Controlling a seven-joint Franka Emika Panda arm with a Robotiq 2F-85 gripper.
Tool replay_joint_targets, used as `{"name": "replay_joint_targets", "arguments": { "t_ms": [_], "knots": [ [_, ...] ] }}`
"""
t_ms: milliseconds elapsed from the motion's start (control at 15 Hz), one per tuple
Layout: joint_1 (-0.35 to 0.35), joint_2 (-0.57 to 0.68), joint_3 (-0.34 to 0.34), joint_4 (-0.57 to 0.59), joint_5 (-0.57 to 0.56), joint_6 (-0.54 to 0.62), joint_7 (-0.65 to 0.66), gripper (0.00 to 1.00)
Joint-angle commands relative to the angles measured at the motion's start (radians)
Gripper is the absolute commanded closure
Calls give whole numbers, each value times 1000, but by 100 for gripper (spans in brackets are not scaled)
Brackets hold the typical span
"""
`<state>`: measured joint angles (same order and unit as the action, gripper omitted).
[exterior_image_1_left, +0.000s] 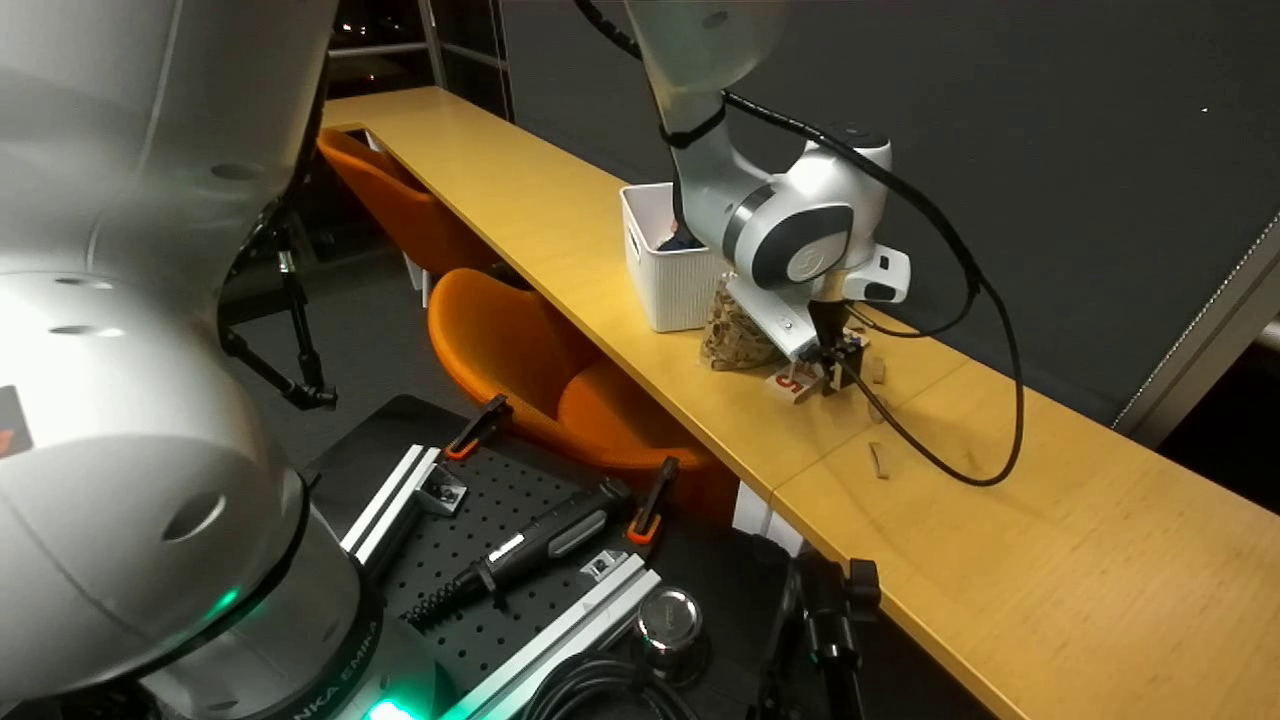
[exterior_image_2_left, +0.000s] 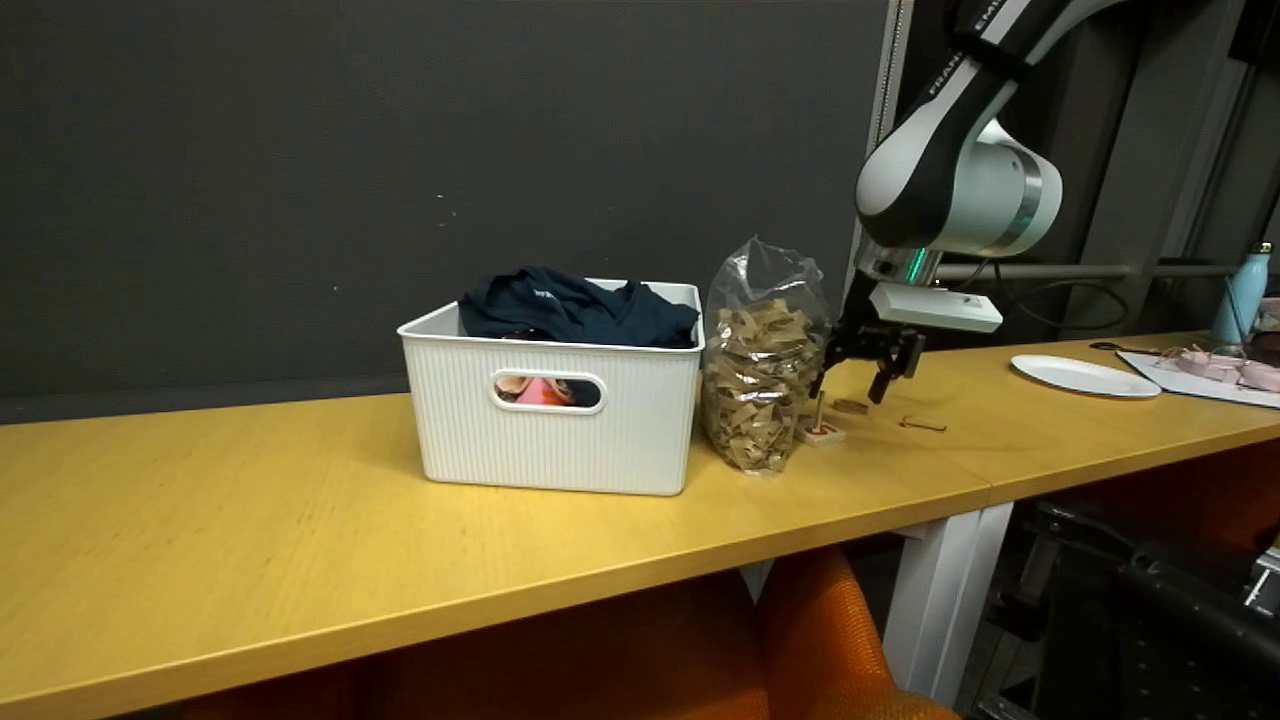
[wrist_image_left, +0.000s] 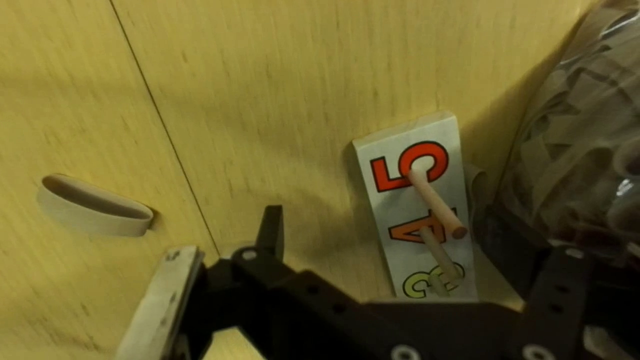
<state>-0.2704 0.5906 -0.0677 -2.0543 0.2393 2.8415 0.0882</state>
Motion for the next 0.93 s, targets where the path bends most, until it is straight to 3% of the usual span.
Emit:
{"name": "replay_joint_targets", "arguments": {
  "t_ms": [0, 133, 200, 333, 867],
  "knots": [
    [-23, 28, 32, 41, 19, -13, -30, 0],
    [-23, 39, 39, 55, 21, -22, -28, 5],
    [-22, 46, 41, 62, 20, -21, -28, 26],
    [-23, 51, 46, 69, 20, -21, -28, 31],
    [-19, 52, 54, 84, 21, -31, -24, 91]
  ]
}}
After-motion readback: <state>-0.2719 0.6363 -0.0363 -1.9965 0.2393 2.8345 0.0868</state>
